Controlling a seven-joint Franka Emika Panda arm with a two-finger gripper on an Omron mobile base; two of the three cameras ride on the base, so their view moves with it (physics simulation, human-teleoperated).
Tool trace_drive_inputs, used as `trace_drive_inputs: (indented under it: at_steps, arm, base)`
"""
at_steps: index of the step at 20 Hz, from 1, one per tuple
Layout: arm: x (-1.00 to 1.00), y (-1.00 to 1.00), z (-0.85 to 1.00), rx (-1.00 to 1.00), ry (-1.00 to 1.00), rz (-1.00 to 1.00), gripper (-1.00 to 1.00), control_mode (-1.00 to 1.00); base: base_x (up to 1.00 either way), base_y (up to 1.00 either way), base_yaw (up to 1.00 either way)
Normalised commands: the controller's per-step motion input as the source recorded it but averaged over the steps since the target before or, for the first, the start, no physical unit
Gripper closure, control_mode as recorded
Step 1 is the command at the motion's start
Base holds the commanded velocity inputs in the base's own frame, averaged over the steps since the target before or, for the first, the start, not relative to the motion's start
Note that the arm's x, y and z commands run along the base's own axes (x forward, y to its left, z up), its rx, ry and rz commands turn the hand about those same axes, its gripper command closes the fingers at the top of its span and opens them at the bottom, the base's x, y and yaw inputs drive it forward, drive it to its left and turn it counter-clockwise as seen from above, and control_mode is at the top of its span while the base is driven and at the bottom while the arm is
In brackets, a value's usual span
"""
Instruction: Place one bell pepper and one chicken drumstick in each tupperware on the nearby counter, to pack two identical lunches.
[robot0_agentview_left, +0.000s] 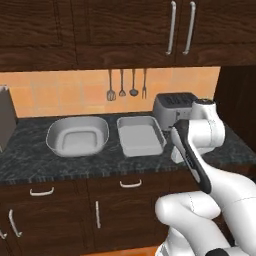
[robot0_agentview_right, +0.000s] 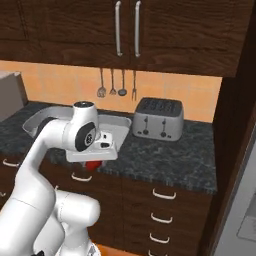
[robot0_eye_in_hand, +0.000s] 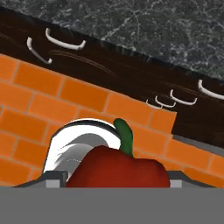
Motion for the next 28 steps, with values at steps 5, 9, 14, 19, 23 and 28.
trace_drive_inputs:
  at_steps: [5, 9, 14, 19, 23, 28]
  arm:
    - [0.0, 0.0, 0.0, 0.0, 0.0, 0.0, 1.0, 1.0]
    - [0.45, 0.03, -0.17, 0.0, 0.0, 0.0, 1.0, -1.0]
    - [1.0, 0.42, -0.38, 0.04, -0.03, 0.02, 1.0, -1.0]
    - [1.0, 0.24, -0.33, 0.02, -0.04, 0.0, 1.0, -1.0]
    - [1.0, 0.03, 0.0, -0.02, 0.33, -0.03, 1.0, -1.0]
    - [0.65, 0.0, -0.12, -0.04, 0.29, -0.02, 1.0, -1.0]
  base:
    - [0.86, 0.28, -0.01]
    - [0.45, 0.01, 0.0]
    - [0.0, 0.0, 0.0]
    - [0.0, 0.0, 0.0]
    - [0.0, 0.0, 0.0]
    - [0.0, 0.0, 0.0]
